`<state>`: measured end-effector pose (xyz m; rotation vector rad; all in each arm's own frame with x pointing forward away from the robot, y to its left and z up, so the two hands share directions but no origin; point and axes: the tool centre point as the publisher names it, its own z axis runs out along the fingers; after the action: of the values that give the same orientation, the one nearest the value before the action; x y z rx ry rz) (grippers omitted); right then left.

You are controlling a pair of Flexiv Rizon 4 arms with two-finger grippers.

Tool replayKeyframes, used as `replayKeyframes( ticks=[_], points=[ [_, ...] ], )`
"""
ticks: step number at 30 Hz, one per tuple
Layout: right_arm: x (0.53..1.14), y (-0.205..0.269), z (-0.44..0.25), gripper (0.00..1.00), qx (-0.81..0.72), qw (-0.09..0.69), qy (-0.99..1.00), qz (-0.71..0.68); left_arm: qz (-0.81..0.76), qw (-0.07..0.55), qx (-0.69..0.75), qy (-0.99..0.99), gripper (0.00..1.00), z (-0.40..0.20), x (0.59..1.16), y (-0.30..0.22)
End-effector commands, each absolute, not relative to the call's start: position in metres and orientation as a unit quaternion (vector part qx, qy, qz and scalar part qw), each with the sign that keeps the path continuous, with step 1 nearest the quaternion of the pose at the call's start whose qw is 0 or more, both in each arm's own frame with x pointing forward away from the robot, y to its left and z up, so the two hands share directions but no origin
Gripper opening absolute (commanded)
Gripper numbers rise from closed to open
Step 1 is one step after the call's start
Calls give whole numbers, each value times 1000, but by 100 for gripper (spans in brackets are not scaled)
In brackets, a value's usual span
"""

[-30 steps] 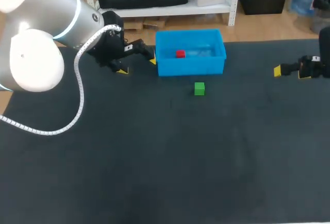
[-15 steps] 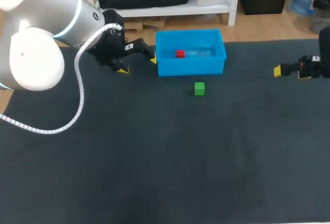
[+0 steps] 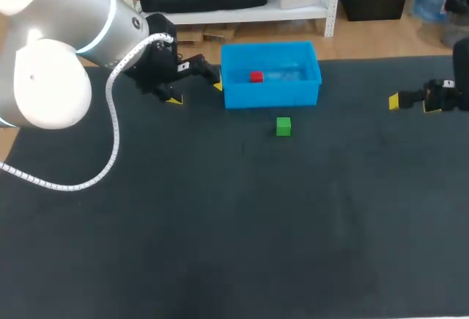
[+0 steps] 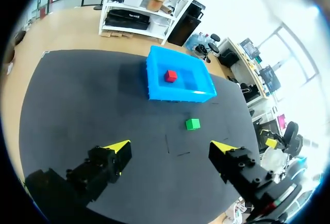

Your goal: Use the left arm to pick the red cube and place it into the blue plastic box first, then use the right arm to grasp the green cube and put it into the same blue plastic box after the first action is fully finished.

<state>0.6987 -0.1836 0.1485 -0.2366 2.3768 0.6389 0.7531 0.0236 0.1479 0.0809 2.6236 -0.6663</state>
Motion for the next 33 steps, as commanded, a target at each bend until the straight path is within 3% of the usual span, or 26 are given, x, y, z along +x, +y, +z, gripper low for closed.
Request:
replayKeyframes(
  ticks=[1,11,33],
  points=[
    [709,-188,144,100,-101,315,908,257,-240,215,29,946,100,148,753,24],
    [726,-179,141,100,-124,310,916,221,-240,215,29,946,100,148,753,24],
    [726,-82,148,100,-125,283,947,91,-240,215,29,946,100,148,753,24]
  ],
)
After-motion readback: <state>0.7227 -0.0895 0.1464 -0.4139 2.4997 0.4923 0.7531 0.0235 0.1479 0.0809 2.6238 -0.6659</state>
